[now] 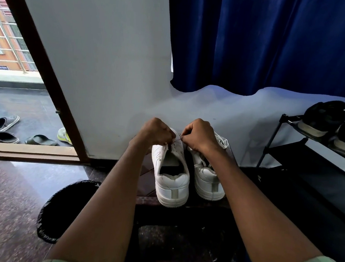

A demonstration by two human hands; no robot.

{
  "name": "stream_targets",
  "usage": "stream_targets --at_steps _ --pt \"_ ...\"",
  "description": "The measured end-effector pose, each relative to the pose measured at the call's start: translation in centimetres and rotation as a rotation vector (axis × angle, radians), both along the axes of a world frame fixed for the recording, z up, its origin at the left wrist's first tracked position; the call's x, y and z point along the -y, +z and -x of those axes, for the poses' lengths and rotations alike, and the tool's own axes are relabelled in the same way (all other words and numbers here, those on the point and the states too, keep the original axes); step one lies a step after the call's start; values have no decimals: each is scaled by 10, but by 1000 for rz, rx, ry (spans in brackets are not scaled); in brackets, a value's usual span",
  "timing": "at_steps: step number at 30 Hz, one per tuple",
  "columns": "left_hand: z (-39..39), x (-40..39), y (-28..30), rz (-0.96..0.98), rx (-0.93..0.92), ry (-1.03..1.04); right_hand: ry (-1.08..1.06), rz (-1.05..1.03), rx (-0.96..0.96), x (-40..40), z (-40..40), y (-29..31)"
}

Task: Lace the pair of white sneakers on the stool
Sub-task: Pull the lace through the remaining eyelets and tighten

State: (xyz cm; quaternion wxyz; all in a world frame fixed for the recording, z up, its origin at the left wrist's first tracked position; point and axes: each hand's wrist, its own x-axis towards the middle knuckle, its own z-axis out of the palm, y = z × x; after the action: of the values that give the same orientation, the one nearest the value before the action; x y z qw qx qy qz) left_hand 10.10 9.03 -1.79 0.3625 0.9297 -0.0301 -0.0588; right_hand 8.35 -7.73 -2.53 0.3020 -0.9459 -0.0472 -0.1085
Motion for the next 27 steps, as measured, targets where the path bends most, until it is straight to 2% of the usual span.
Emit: stream_targets --at_steps 2,6,9,13,19,27 --pt "0 1 2 -12 -54 36 7 10 -9 -1 1 -2" --pt "2 4 4 -207 49 165 19 7 -20 -3 1 -4" --pt "6 10 4 -282 129 193 12 -2 -22 -5 2 -4" --pt "9 16 2 -334 125 186 -15 1 -24 -7 3 -5" --pt "12 9 1 -246 43 232 1 40 -13 -9 1 -6" --pt "16 13 -3 -242 113 186 2 5 -28 -8 -3 -10"
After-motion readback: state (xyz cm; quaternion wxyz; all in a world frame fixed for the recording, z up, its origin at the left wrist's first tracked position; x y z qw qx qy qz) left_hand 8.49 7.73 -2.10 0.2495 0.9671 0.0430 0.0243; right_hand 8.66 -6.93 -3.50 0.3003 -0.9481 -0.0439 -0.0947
